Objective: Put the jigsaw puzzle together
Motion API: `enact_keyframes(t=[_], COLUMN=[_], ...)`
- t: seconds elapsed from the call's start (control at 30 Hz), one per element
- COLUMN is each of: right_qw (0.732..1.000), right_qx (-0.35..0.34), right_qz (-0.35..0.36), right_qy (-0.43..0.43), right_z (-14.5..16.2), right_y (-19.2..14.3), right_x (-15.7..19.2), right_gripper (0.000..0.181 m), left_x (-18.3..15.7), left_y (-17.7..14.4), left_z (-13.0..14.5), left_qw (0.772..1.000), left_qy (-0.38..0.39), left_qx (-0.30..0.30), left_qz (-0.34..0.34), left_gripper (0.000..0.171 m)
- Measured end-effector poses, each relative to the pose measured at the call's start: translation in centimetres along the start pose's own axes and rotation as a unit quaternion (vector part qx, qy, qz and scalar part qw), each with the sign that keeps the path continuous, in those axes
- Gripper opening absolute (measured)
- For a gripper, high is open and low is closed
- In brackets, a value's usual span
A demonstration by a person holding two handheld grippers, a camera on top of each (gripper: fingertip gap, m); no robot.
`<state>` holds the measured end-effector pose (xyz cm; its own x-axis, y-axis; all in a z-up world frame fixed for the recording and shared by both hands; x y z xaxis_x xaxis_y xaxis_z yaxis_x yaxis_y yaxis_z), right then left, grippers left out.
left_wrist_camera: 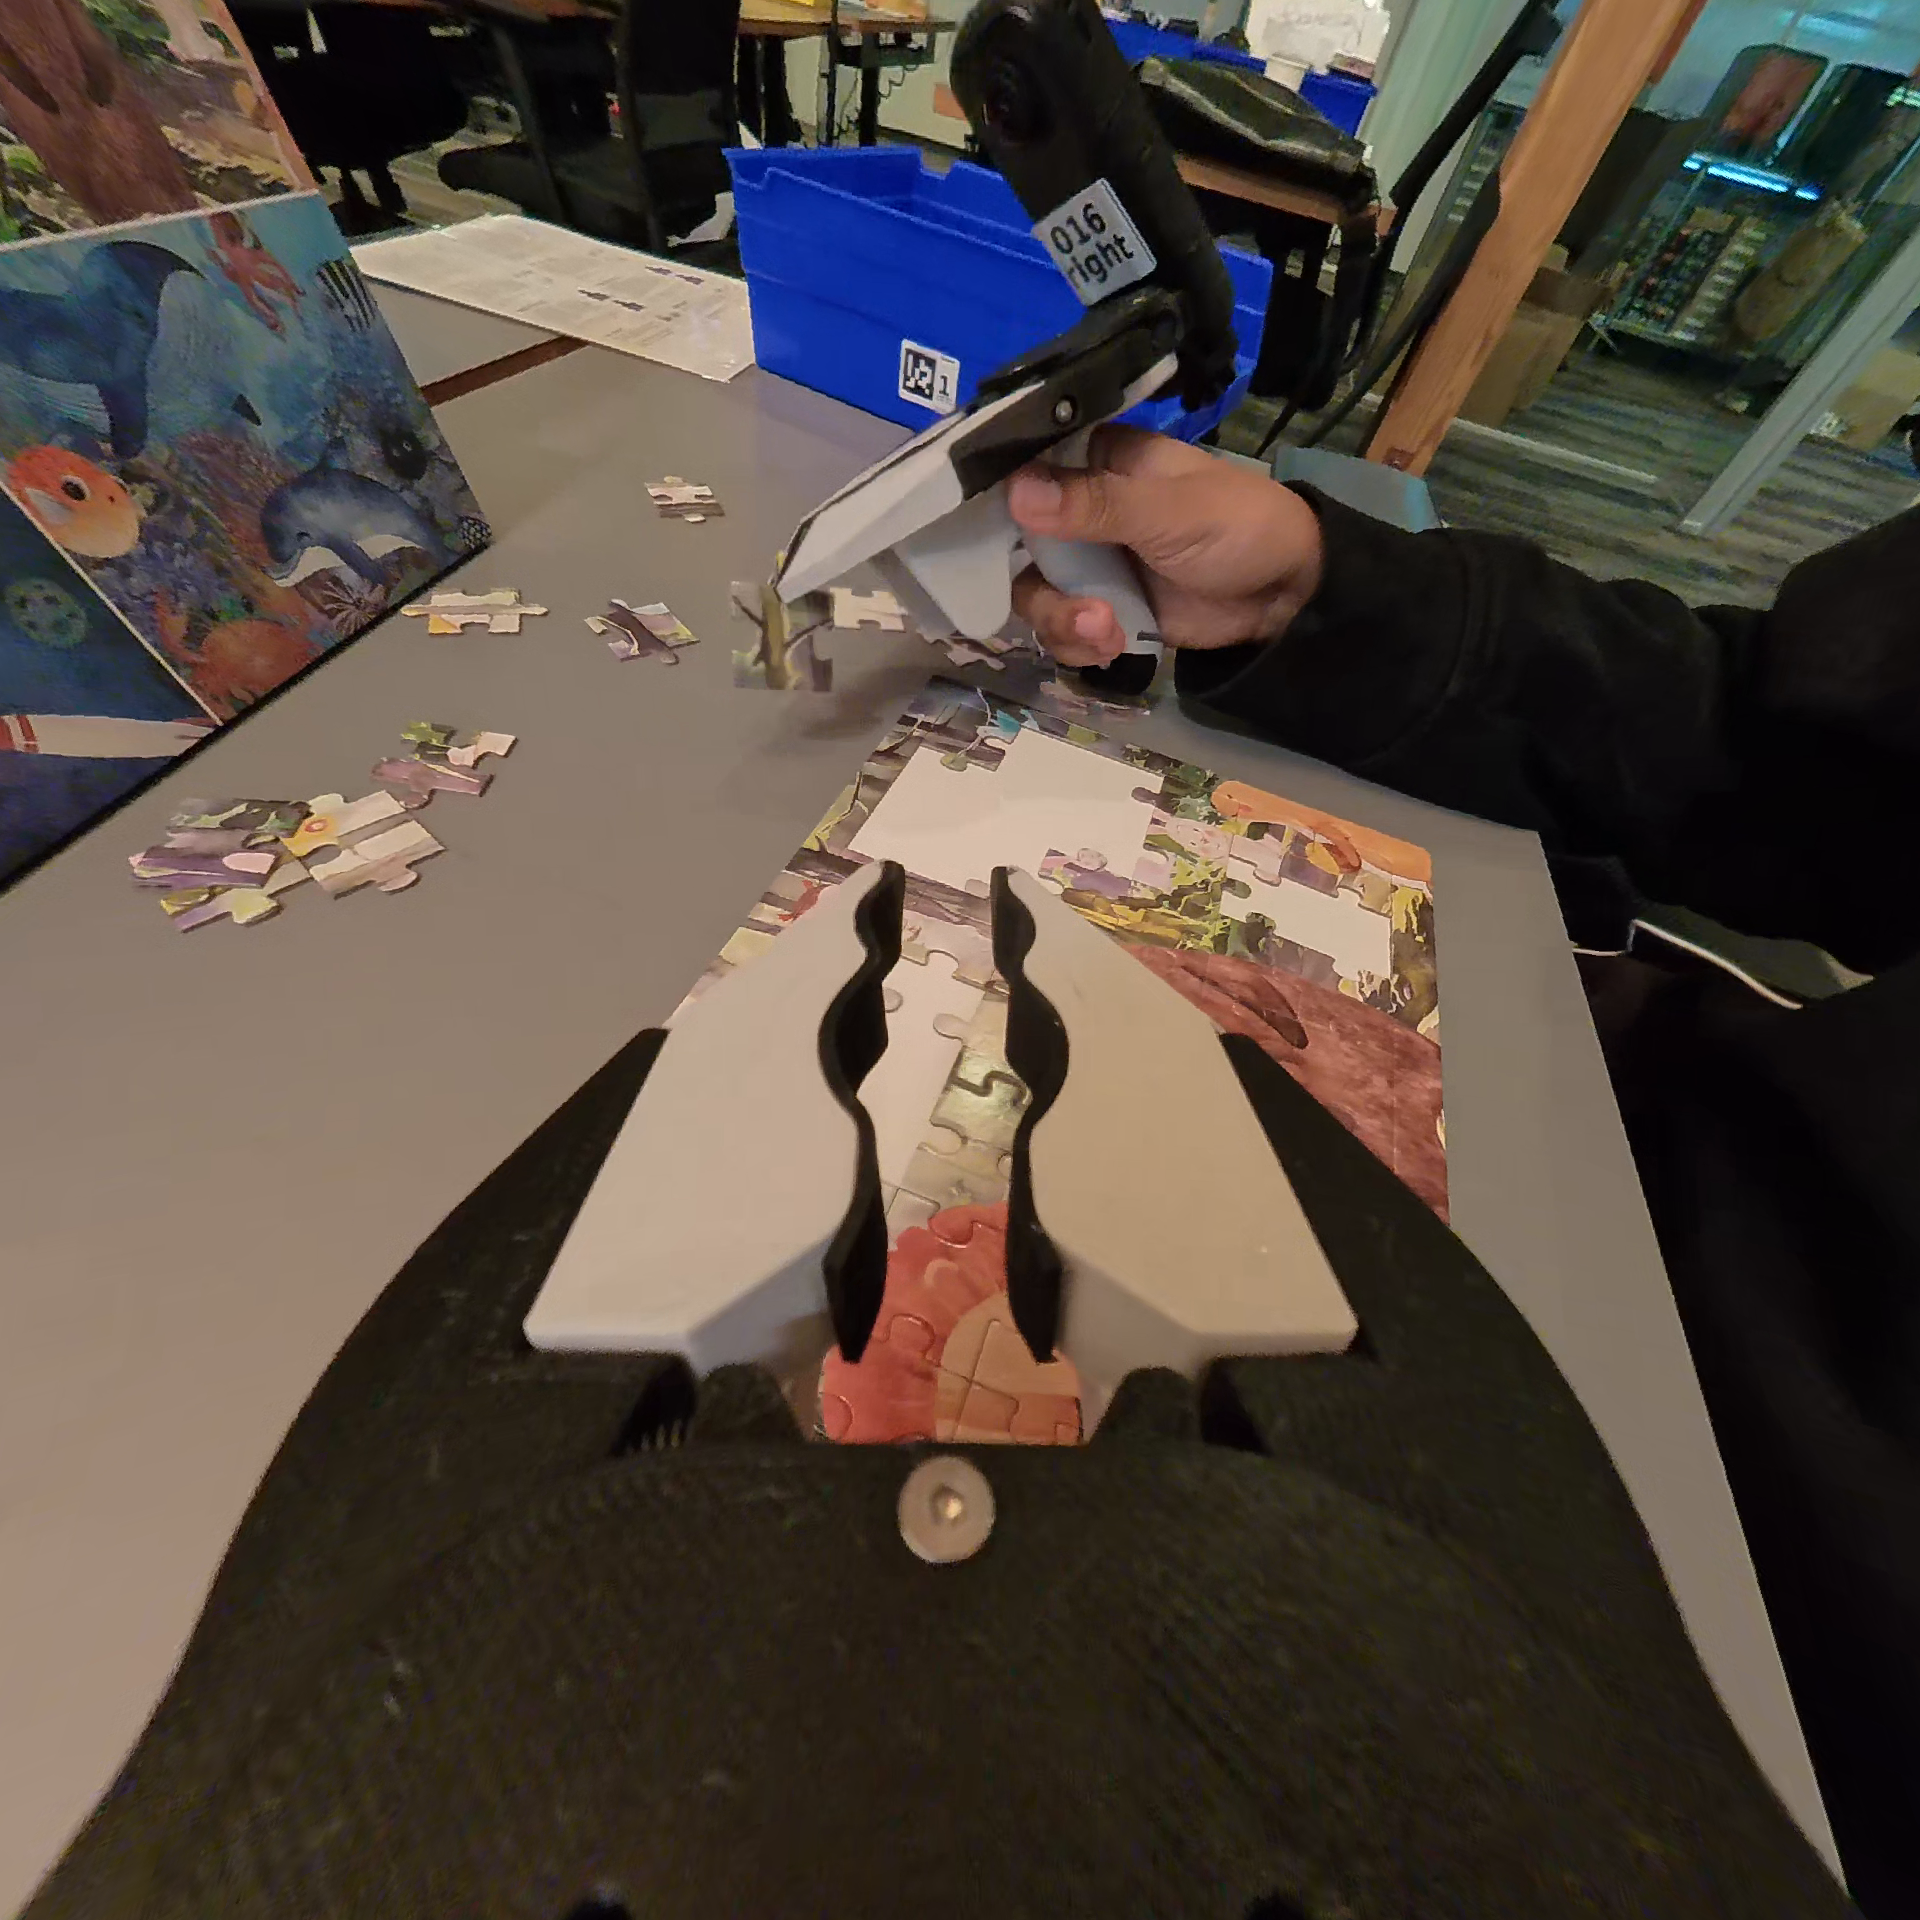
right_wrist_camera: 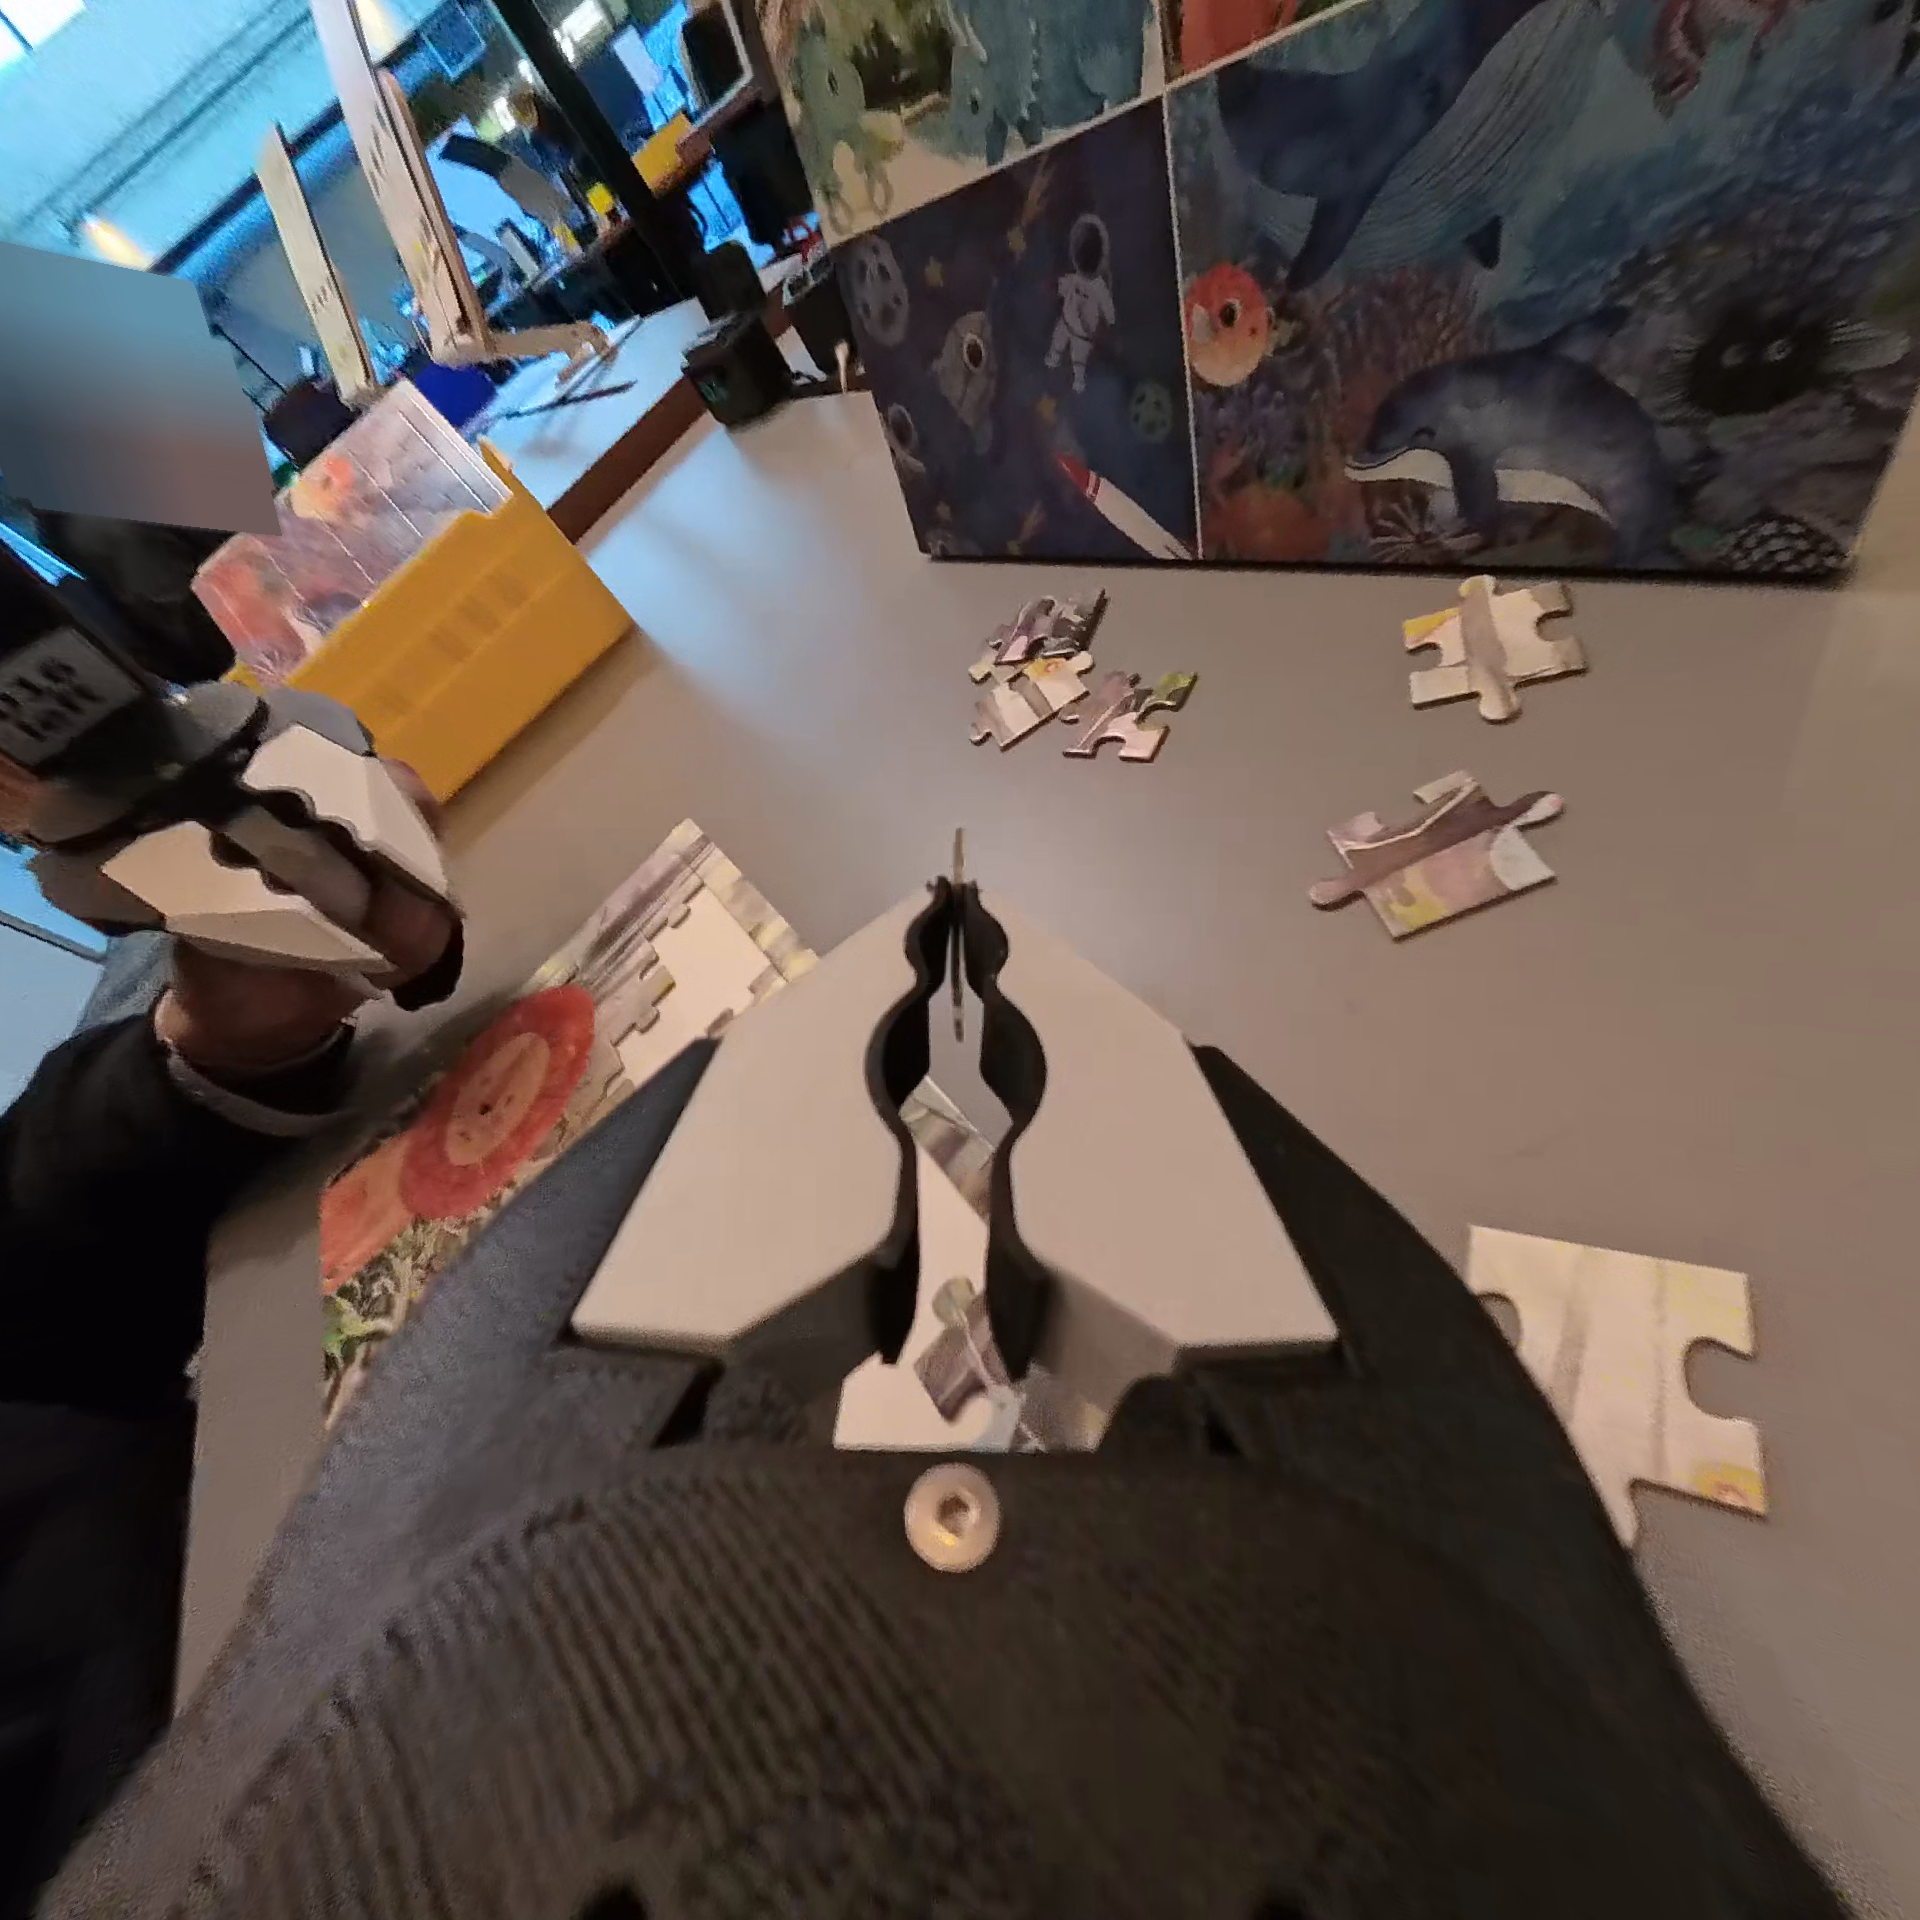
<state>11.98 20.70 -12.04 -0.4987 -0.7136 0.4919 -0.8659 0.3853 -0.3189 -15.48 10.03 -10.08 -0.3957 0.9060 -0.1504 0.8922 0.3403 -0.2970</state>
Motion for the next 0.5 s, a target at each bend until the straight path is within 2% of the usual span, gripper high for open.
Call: enact_keyframes(t=[0.27, 0.5], right_qw=[1.0, 0.999], right_qx=[-0.022, -0.012], right_qz=[0.009, 0.019], right_qy=[-0.01, -0.049], right_z=[-0.5, -0.3], right_y=[-0.7, -0.2], right_x=[-0.3, 0.5], right_gripper=[0.0, 0.0], left_x=[1.2, 2.3], left_y=[-0.7, -2.7], left_z=[0.2, 0.1], left_qw=[0.999, 0.995], left_qy=[-0.011, -0.006], left_qx=[-0.016, -0.057], left_qz=[-0.027, -0.084], left_gripper=[0.018, 0.019])
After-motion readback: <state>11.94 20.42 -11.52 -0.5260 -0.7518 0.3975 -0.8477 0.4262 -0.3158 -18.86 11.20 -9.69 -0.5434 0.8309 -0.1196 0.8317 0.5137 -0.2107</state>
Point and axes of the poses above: each gripper's, where its closed fingertips meet, y out along the fingers, z out of its underside, x = y × z across the jaws, the point moved 10 cm from there along -y, back along the fingers, and after that the axes turned 1 degree about y, right-handed, at the moved point
